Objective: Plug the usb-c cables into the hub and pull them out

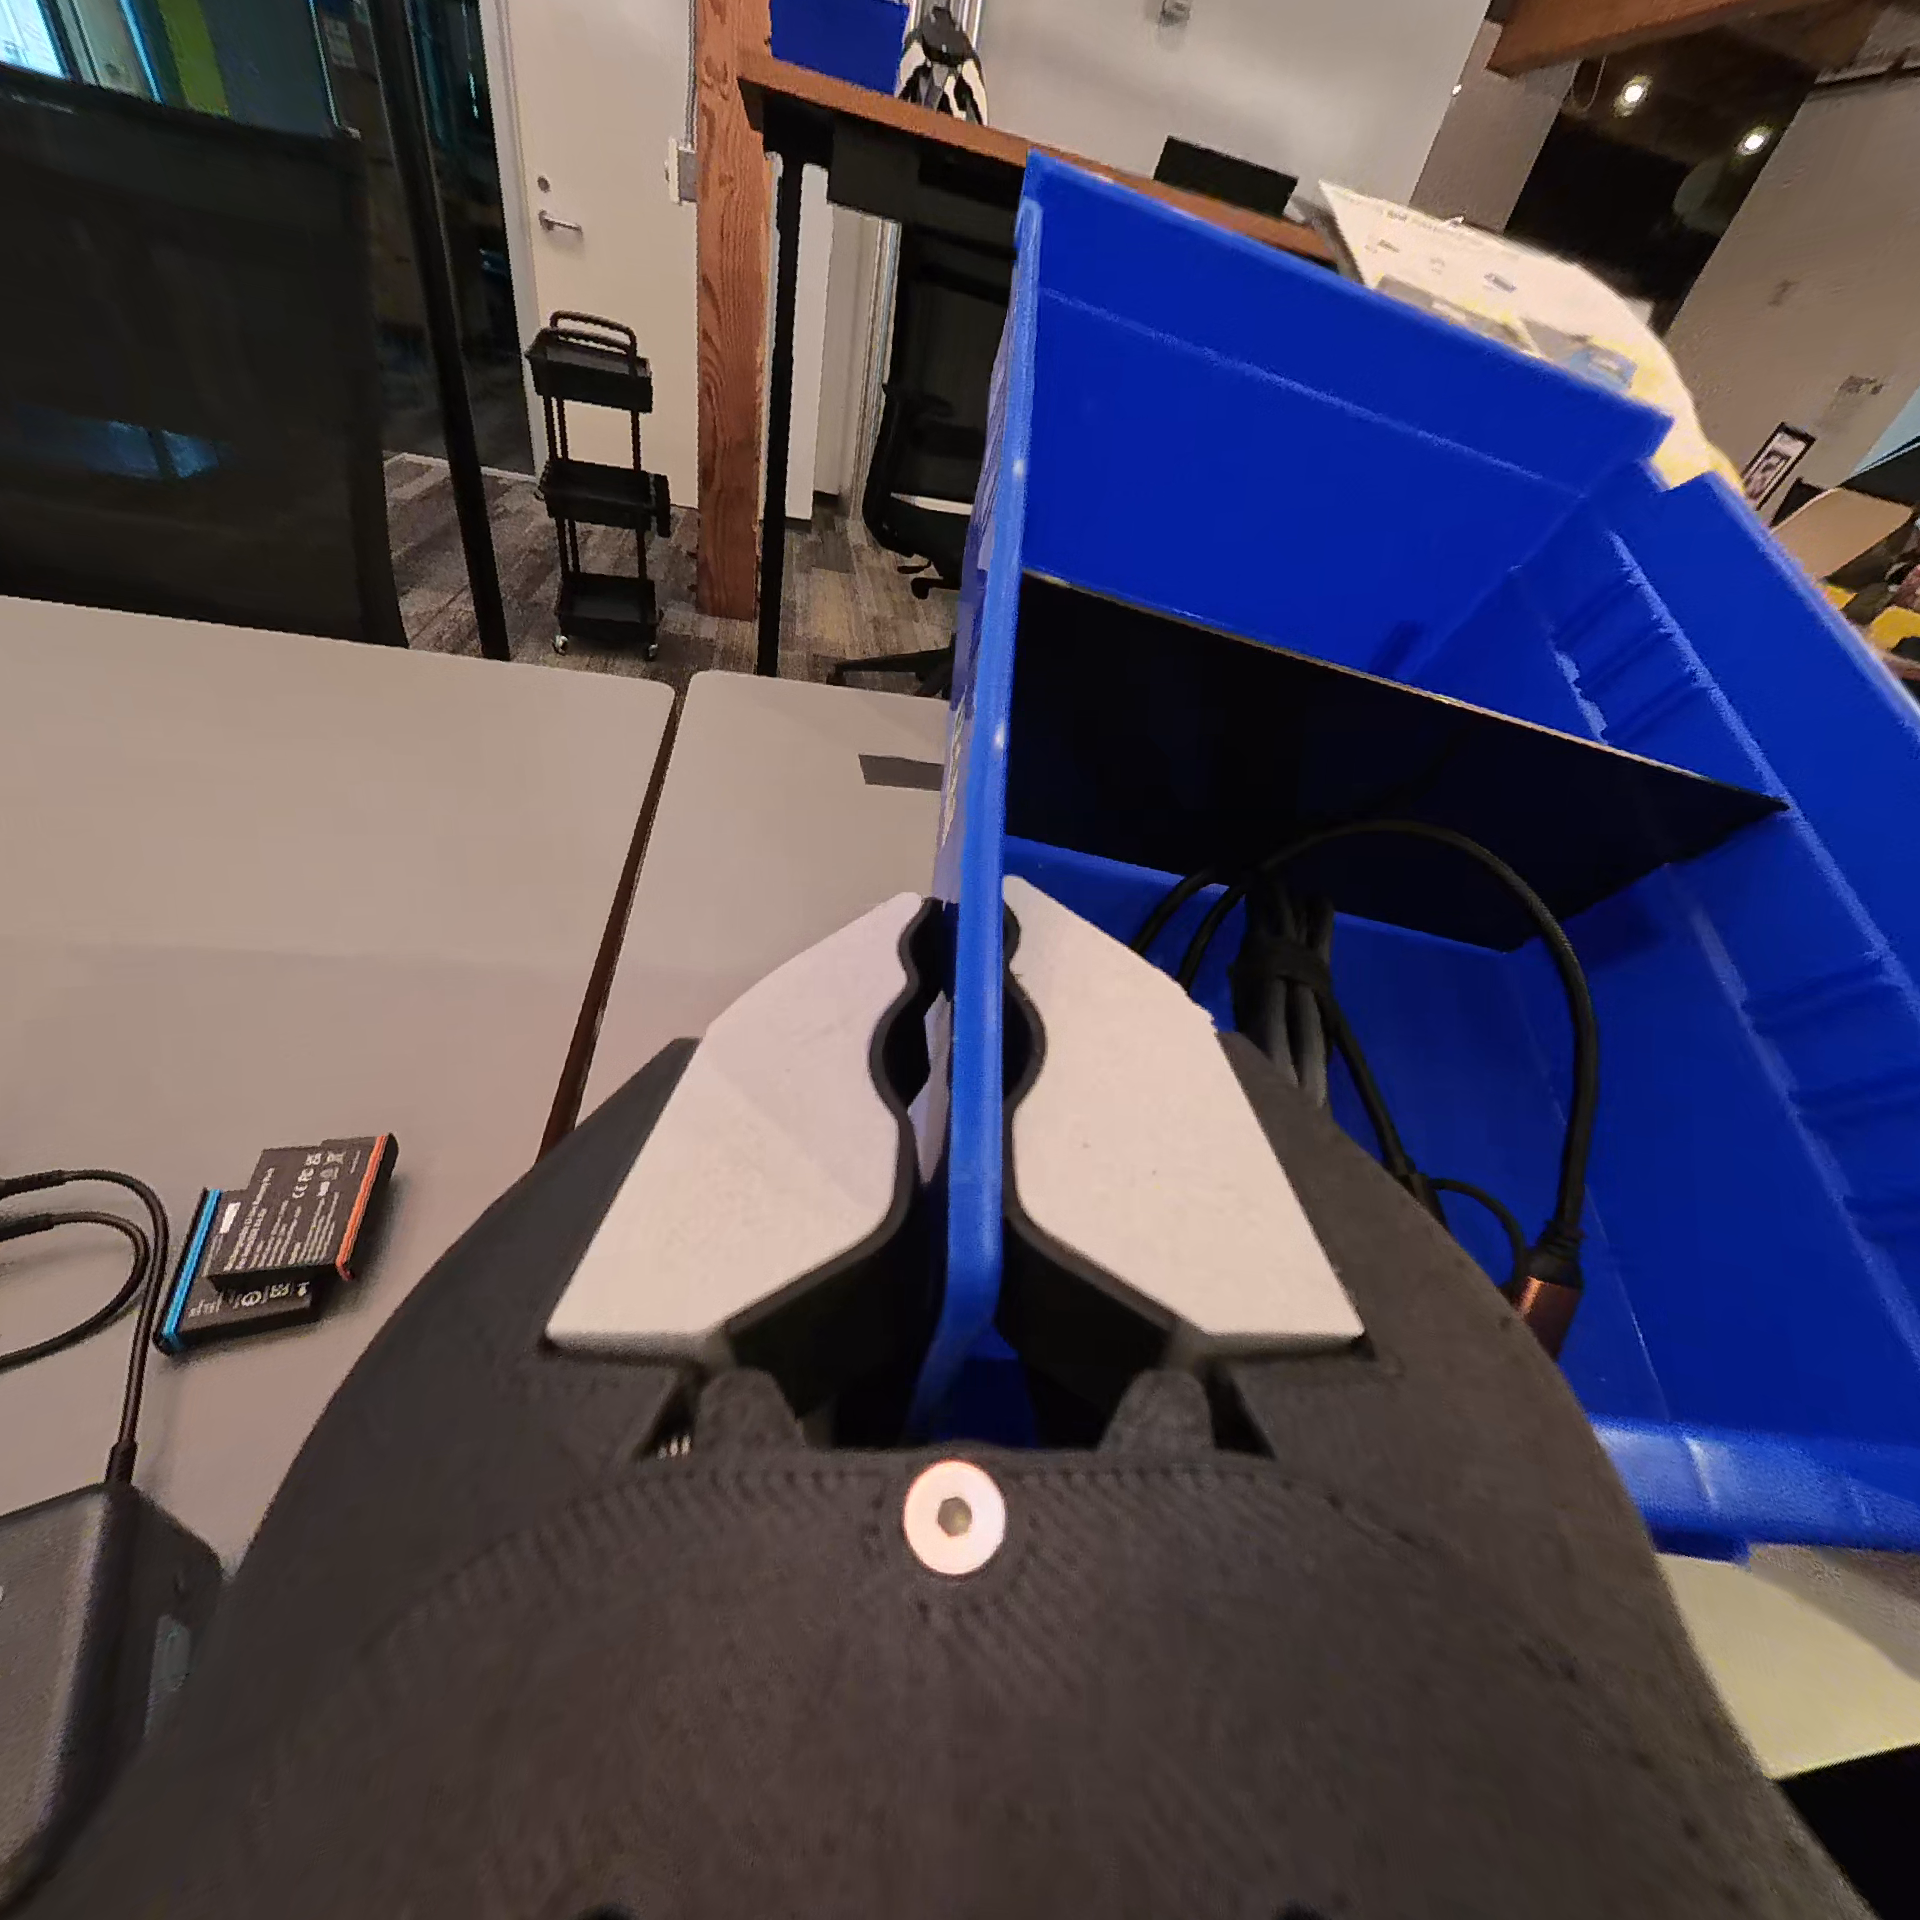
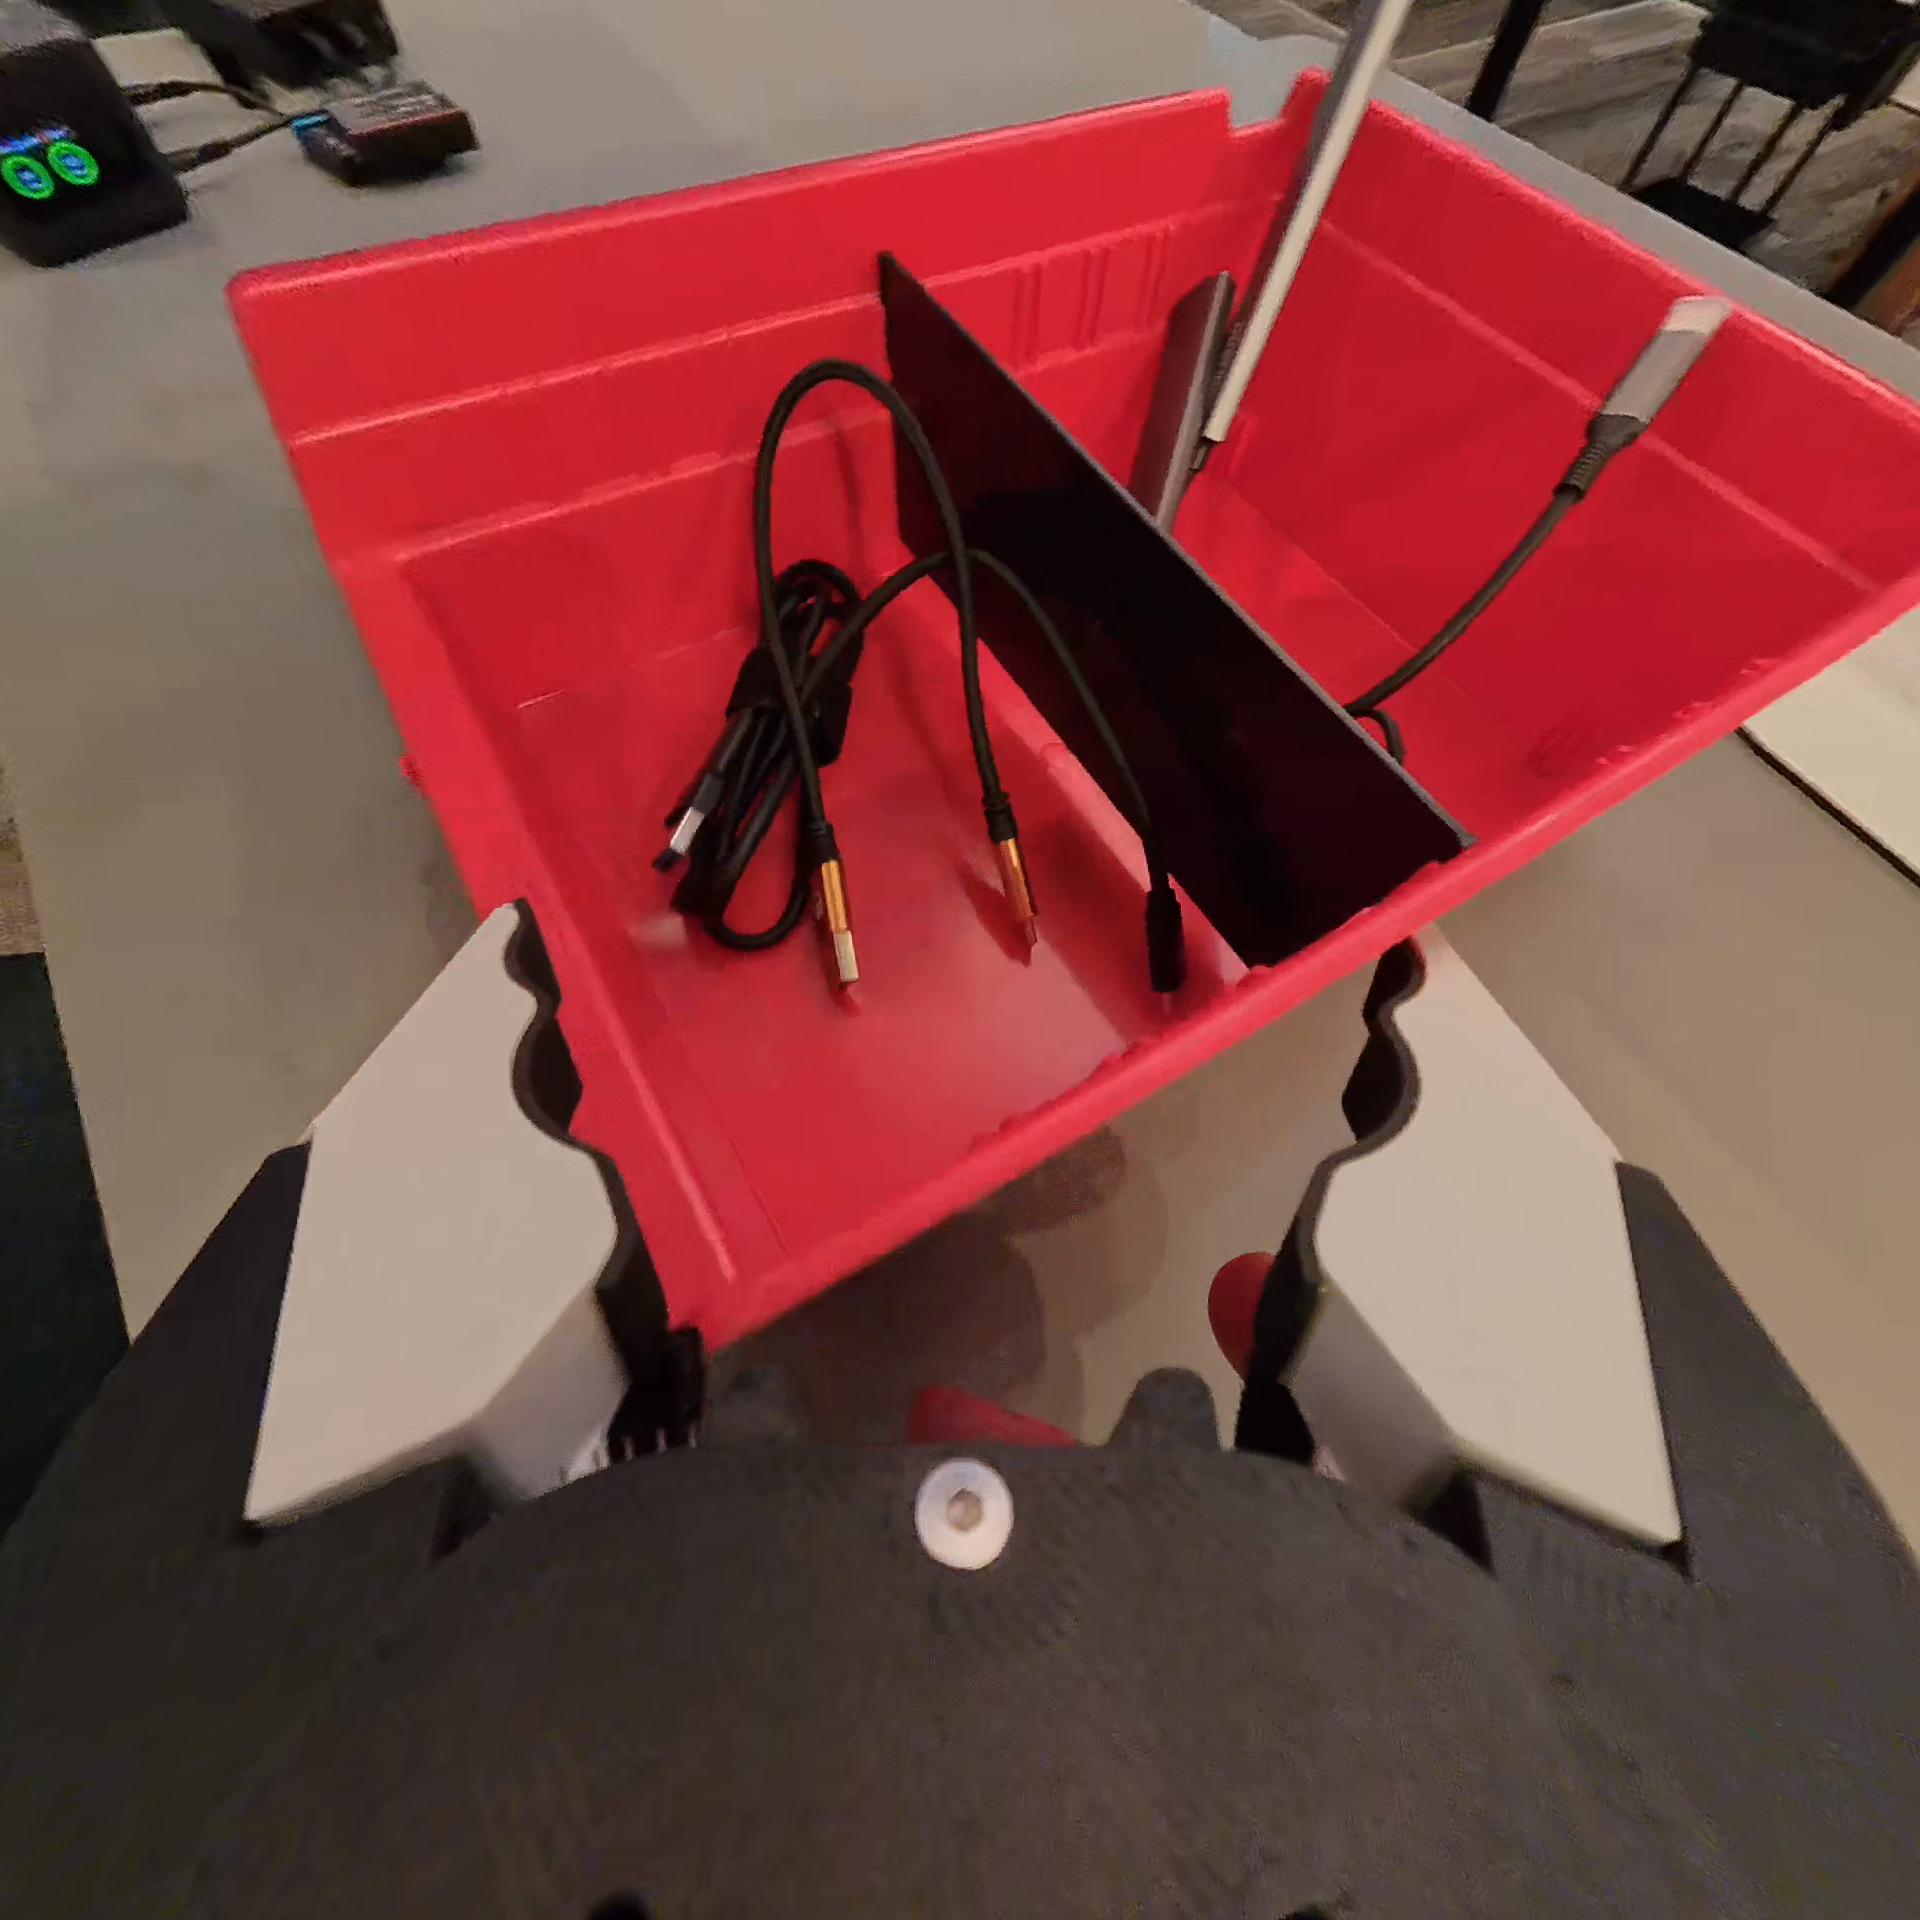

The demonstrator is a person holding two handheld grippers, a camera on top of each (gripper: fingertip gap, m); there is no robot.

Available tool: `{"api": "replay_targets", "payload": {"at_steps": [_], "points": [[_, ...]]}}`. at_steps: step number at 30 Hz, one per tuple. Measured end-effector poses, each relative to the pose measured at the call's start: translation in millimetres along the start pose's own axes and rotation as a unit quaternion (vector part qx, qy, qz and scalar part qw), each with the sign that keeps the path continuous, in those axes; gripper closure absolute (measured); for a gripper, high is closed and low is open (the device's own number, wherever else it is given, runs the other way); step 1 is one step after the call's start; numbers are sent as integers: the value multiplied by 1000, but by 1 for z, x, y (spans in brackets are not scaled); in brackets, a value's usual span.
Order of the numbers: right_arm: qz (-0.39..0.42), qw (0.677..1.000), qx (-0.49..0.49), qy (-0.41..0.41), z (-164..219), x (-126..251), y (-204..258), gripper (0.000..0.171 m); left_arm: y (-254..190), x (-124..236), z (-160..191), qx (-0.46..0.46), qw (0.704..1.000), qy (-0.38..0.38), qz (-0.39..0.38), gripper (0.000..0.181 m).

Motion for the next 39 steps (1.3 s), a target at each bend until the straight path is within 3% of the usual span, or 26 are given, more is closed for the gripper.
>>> {"api": "replay_targets", "payload": {"at_steps": [11, 18, 31, 39], "points": [[-57, 998, -6, -22, -37, -56, 39, 20, -6, 4, -10, 3, 1000, -20, 9, 175], [-86, 996, 20, -31, -45, -71, 55, 22, -11, 5, -13, 2, 1000, -26, 14, 175], [-48, 996, 41, -59, -51, -33, 40, 23, -29, -4, -9, -3, 999, -21, 26, 175], [-53, 991, -3, -126, -54, 44, 20, 27, -58, -18, -4, -5, 999, -17, 46, 175]]}}
Point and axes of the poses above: each gripper's, where its closed fingertips meet, x back along the fingers, z out of its underside, y = z × x across the jaws, the point moved 8 cm from there along x, back along the fingers, and after that the axes turned 3 degrees about x, right-handed, at the moved point
